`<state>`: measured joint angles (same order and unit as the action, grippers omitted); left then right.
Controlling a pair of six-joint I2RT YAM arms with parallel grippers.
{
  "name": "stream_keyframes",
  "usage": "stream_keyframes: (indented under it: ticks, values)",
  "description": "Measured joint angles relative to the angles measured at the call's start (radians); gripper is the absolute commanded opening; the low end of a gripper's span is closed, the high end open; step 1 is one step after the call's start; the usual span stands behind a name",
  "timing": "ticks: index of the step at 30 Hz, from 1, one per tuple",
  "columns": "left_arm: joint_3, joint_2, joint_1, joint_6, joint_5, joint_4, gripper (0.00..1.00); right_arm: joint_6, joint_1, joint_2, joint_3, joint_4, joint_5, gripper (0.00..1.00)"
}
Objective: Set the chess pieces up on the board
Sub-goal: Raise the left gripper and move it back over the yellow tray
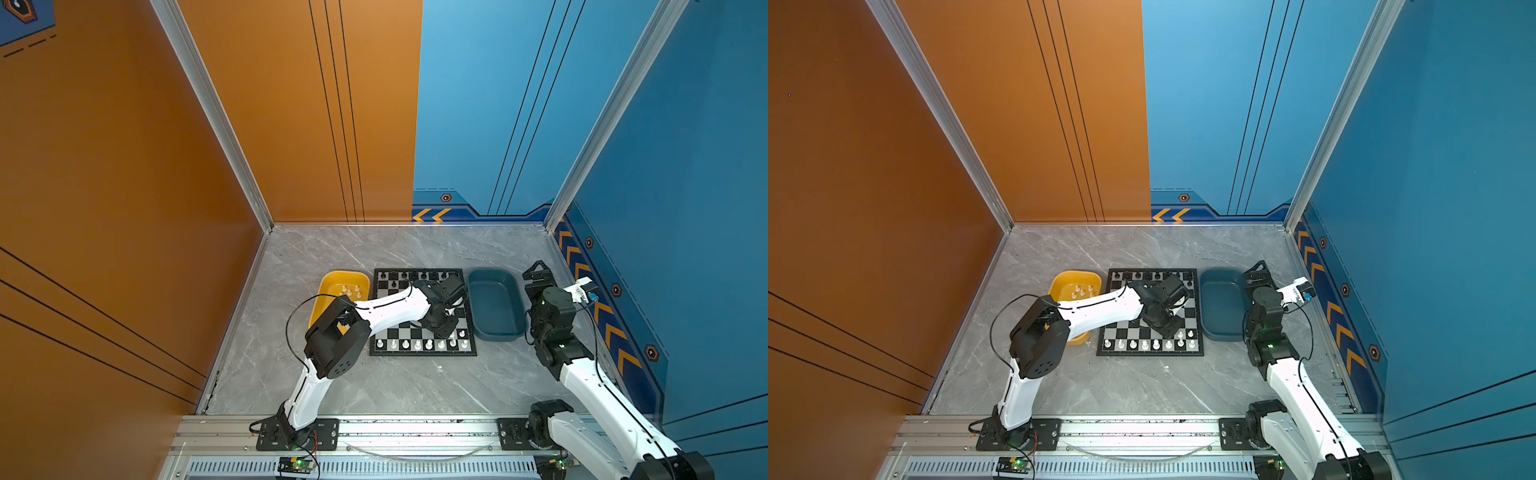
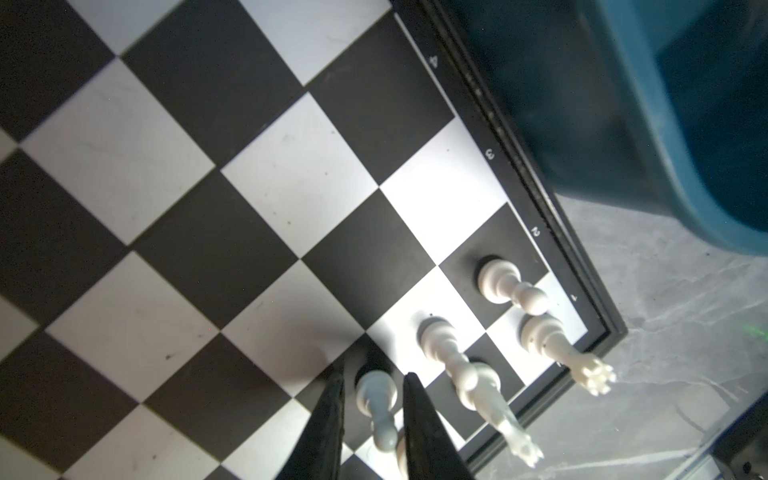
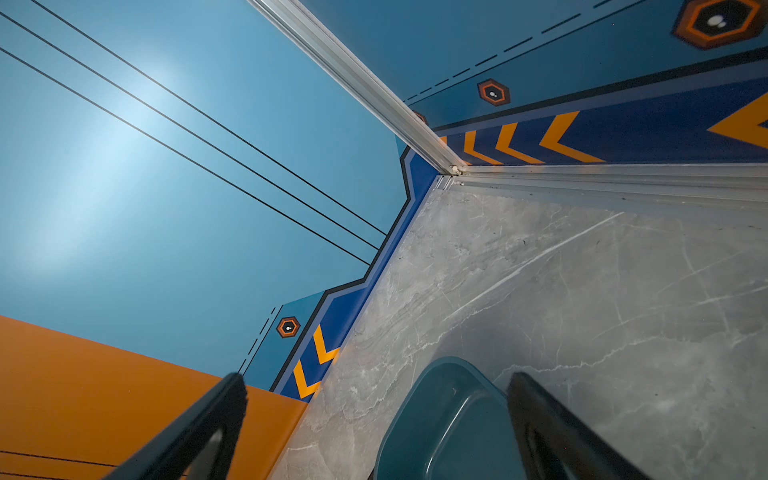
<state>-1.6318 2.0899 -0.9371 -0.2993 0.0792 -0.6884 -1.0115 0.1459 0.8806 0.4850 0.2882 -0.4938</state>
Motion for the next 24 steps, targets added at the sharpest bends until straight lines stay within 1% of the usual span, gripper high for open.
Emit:
stream_keyframes:
  ticks: [5,8,11,14,17,21,24]
  values:
    - [0.002,-0.049,0.01,0.0,-0.028,-0.01,0.28,0.0,0.0,0.0,0.0,0.0,0.0,1.0]
    - [0.017,-0.115,0.025,0.0,-0.048,-0.011,0.29,0.0,0.0,0.0,0.0,0.0,0.0,1.0]
    - [0.056,-0.205,0.065,0.002,-0.08,-0.008,0.3,0.0,0.0,0.0,0.0,0.0,0.0,1.0]
    - [0.123,-0.301,0.138,0.003,-0.117,0.003,0.31,0.0,0.0,0.0,0.0,0.0,0.0,1.0]
    - [0.194,-0.375,0.235,-0.001,-0.158,0.011,0.31,0.0,0.0,0.0,0.0,0.0,0.0,1.0]
    - [0.274,-0.42,0.357,-0.001,-0.218,0.011,0.31,0.0,0.0,0.0,0.0,0.0,0.0,1.0]
    - [0.311,-0.426,0.43,0.0,-0.26,0.011,0.32,0.0,0.0,0.0,0.0,0.0,0.002,1.0]
